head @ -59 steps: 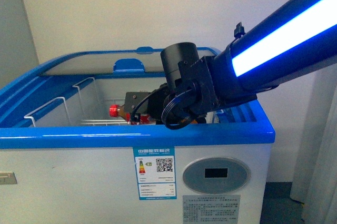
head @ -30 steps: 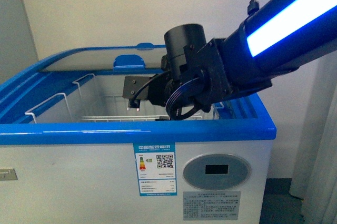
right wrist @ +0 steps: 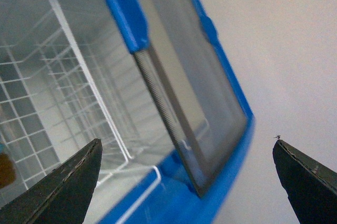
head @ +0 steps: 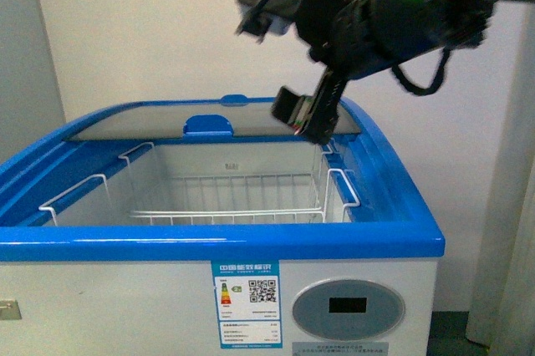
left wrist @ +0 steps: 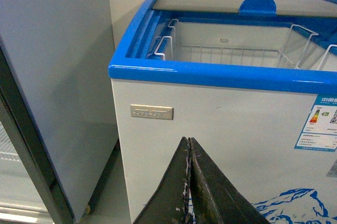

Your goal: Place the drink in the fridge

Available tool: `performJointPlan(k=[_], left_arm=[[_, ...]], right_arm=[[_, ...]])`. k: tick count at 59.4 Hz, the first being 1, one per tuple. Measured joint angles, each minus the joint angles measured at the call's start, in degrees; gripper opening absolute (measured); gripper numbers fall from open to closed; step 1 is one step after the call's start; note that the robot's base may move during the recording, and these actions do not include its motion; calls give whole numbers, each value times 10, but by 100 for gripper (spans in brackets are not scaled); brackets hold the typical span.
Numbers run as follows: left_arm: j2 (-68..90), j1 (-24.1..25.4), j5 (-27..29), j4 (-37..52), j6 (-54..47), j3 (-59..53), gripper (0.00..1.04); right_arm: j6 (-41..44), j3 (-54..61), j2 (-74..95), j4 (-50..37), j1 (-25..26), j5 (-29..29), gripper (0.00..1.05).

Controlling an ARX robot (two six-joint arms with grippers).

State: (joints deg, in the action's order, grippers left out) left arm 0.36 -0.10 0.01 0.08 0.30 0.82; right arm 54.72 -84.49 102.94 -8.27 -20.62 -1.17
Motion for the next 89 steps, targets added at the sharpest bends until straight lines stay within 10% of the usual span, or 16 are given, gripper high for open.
performJointPlan(k=[13, 26, 31, 60, 89], left_arm=[[0, 0, 0, 0, 0, 0, 3], [0, 0, 0, 0, 0, 0, 3], [0, 0, 0, 0, 0, 0, 3], [-1, 0, 0, 0, 0, 0, 3], [-1, 0, 0, 0, 0, 0, 3]], right_arm=[[-159, 113, -141, -5, 65, -85, 97], [-469, 403, -512, 180, 121, -105, 97], [-518, 553, -736, 155, 107, -95, 80], [-538, 737, -945, 108, 204, 11, 2], [-540, 800, -988, 90, 205, 12, 3]])
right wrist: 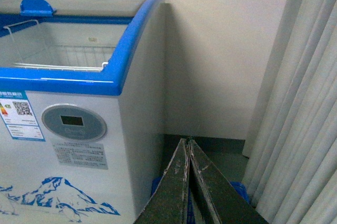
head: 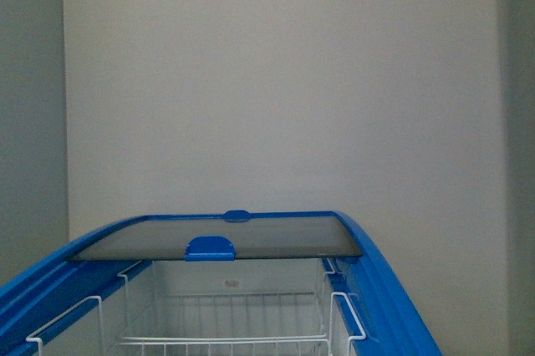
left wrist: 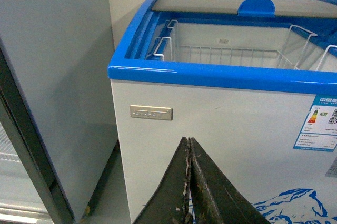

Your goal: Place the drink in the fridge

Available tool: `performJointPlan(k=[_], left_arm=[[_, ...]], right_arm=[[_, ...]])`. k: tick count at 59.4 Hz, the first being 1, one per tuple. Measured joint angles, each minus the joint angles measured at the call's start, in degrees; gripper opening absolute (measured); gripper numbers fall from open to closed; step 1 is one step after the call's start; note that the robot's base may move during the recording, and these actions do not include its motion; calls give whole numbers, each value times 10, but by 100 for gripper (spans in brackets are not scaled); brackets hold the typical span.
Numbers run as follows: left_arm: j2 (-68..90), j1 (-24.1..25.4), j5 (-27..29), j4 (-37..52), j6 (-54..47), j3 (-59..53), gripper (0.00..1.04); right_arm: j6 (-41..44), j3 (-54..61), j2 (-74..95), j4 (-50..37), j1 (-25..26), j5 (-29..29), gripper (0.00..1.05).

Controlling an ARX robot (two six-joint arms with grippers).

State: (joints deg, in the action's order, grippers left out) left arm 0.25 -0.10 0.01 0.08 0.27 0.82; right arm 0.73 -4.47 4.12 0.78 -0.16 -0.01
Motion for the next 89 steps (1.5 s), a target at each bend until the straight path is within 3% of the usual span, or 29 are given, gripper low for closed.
performJointPlan(k=[38, 55, 70, 89], left_arm=[[0, 0, 0, 0, 0, 0, 3], [0, 0, 0, 0, 0, 0, 61], [0, 0, 0, 0, 0, 0, 98], [0, 0, 0, 0, 0, 0, 97]], right_arm=[[-1, 35, -38, -6, 0, 0, 3], [-1, 35, -38, -6, 0, 0, 60], [-1, 35, -38, -6, 0, 0, 97], [-1, 35, -38, -6, 0, 0, 97]])
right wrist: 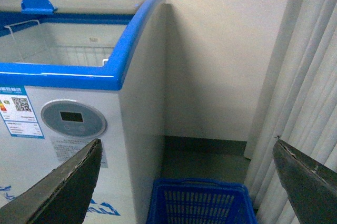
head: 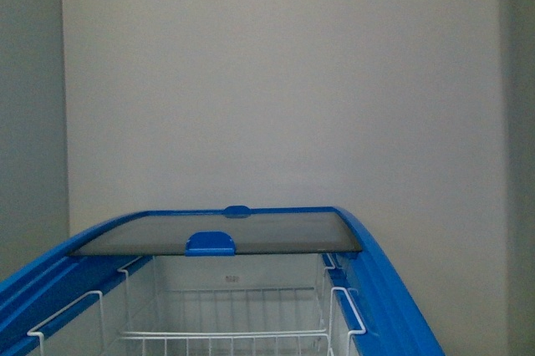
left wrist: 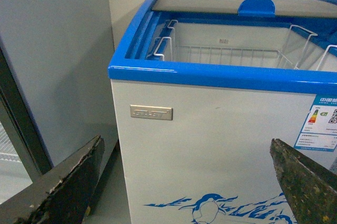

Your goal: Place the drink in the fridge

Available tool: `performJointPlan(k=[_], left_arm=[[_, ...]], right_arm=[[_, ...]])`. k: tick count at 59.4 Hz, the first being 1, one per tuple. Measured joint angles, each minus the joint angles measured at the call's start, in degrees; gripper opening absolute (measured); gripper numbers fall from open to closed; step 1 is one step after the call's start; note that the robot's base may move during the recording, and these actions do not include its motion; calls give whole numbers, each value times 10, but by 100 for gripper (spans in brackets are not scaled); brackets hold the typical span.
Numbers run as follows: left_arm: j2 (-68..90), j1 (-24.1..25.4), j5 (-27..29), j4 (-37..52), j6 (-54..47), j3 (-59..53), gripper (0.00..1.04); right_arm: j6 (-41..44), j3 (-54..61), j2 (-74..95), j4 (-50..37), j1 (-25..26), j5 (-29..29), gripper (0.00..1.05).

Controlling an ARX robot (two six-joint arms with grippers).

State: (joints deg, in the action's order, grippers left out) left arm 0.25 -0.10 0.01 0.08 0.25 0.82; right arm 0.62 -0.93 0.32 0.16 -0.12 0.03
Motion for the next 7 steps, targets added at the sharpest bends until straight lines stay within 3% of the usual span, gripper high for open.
performJointPlan(k=[7], left_arm=[[0, 0, 0, 0, 0, 0, 97]], right_arm=[[0, 0, 0, 0, 0, 0, 97]])
